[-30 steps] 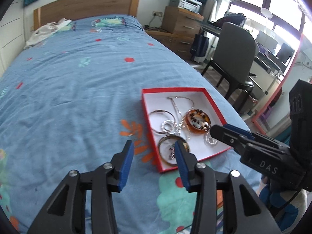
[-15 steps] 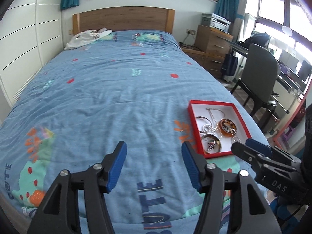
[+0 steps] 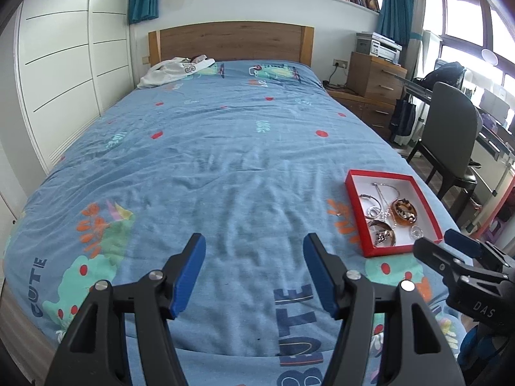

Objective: Organize jewelry

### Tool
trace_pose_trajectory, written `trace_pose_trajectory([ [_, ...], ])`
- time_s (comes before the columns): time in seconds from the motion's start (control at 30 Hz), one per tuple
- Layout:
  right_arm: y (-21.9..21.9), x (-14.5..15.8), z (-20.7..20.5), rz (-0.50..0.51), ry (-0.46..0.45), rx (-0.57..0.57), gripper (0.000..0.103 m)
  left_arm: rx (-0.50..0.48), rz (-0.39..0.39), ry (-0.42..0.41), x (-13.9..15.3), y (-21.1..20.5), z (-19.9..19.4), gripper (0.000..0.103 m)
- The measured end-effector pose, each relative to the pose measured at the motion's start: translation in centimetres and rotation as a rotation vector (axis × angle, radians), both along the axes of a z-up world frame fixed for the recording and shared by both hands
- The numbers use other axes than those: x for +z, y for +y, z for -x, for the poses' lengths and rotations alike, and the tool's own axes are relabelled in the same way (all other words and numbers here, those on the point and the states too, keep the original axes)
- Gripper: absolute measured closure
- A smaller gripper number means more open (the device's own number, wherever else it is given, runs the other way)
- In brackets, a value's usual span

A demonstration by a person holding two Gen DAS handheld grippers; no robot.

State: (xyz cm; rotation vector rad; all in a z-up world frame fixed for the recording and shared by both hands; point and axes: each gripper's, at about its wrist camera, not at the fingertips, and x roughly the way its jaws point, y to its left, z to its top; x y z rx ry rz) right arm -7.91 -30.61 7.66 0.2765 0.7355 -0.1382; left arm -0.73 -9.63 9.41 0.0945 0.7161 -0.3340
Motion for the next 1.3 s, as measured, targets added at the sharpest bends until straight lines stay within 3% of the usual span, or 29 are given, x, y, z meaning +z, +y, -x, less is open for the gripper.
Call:
trace_pose_trajectory([
  [0.6, 0.2, -1.9, 0.6, 0.029, 0.017, -0.037, 0.001, 0.001, -0.032, 0.013, -1.6, 0.8, 0.1, 0.042],
  [1.3, -0.3, -4.0, 0.2, 0.048, 0.063, -0.063, 0.001, -0.001, -0.043, 0.064, -4.1, 0.9, -0.9, 0.042],
])
